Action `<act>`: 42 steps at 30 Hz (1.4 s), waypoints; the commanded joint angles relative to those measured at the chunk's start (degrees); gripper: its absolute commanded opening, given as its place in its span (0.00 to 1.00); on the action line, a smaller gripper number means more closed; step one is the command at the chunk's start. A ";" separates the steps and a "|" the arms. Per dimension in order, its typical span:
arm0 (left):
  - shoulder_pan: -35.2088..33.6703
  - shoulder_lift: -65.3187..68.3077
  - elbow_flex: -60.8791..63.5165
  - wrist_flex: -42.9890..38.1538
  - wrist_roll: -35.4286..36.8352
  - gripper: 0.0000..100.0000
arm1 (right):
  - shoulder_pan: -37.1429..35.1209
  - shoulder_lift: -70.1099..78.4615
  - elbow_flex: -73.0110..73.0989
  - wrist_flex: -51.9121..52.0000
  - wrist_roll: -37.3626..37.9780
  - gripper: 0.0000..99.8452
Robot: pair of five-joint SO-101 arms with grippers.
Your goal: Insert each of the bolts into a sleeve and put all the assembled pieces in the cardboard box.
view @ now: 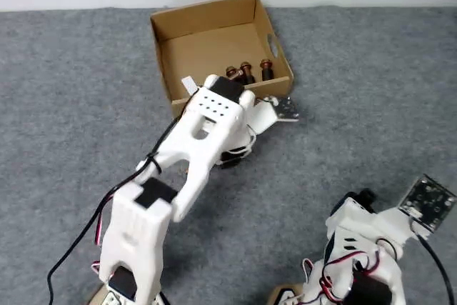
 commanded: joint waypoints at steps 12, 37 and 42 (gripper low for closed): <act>6.86 -38.51 22.81 -3.52 33.41 0.00 | -8.92 -0.75 -0.35 -1.27 -0.09 0.01; 6.42 -88.53 69.49 -34.64 54.33 0.00 | -24.75 -2.77 -0.88 -0.66 3.87 0.01; 6.42 -98.02 75.30 -39.03 54.51 0.00 | -29.41 -2.77 -1.32 -0.66 3.87 0.01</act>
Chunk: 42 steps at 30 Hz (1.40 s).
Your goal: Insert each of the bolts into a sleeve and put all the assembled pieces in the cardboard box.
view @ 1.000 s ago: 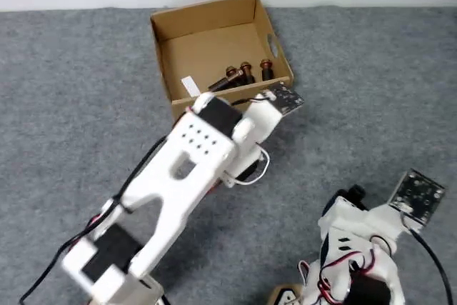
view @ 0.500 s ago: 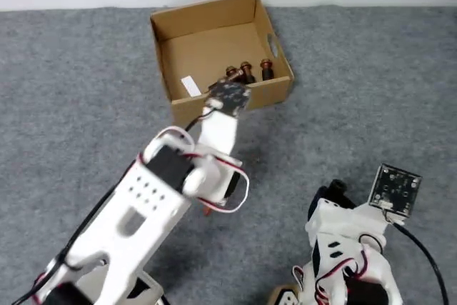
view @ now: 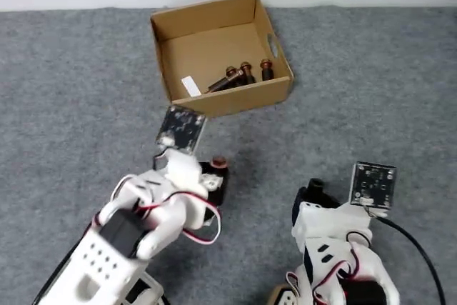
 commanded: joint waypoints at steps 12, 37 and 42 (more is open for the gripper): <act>-0.53 -20.48 4.26 -6.24 6.42 0.00 | -20.53 0.13 -1.32 -1.27 2.11 0.01; 3.43 -22.77 8.04 -17.23 11.87 0.00 | -33.45 0.31 1.67 -6.64 10.99 0.01; 6.07 -22.77 9.71 -17.23 11.87 0.00 | -33.45 0.31 1.67 -6.73 10.99 0.01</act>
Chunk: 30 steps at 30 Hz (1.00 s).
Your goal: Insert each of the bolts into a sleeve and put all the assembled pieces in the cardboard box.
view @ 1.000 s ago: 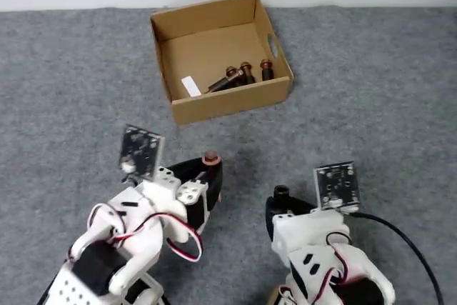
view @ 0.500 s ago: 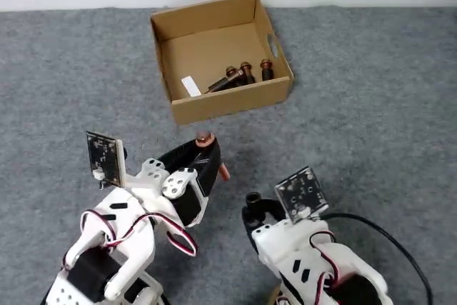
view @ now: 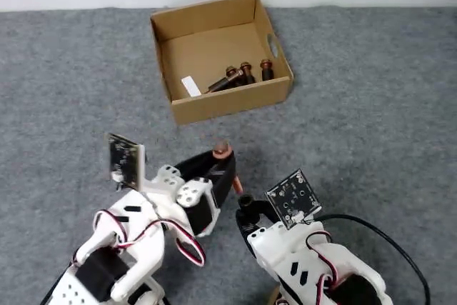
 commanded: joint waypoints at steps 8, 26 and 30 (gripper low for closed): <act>2.81 -0.70 1.80 -1.76 0.62 0.00 | -0.31 0.13 -0.18 -1.36 0.62 0.01; 9.41 -0.44 7.16 9.58 -7.74 0.01 | -0.31 0.04 -0.18 -1.63 0.62 0.01; 9.41 -0.53 8.84 10.20 -9.41 0.10 | -0.31 0.04 -0.18 -1.63 0.62 0.01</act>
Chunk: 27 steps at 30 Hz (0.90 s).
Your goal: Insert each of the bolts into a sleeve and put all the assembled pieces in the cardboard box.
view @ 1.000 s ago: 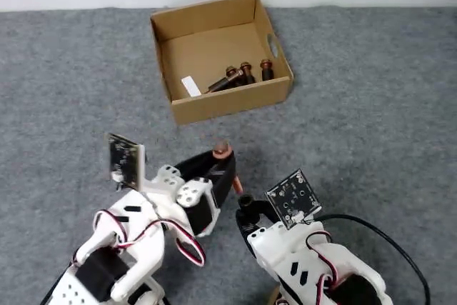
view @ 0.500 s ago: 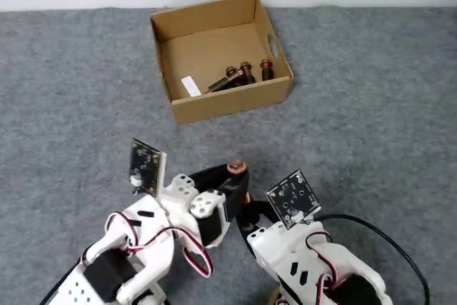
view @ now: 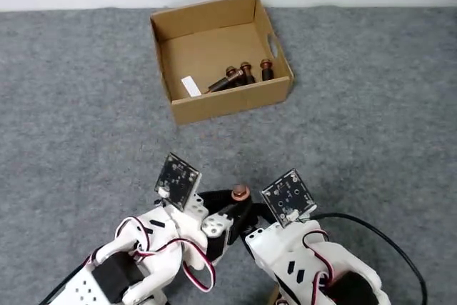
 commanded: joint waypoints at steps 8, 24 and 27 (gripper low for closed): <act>-0.26 0.26 -3.12 6.33 -1.93 0.22 | 0.04 -0.48 -1.32 -1.63 0.53 0.01; -26.20 -0.09 -10.86 9.58 -19.96 0.02 | 10.33 -0.57 -1.14 -1.71 0.18 0.01; -33.23 -0.09 -8.04 9.14 -20.66 0.00 | 14.90 -0.66 -1.14 -1.71 0.09 0.01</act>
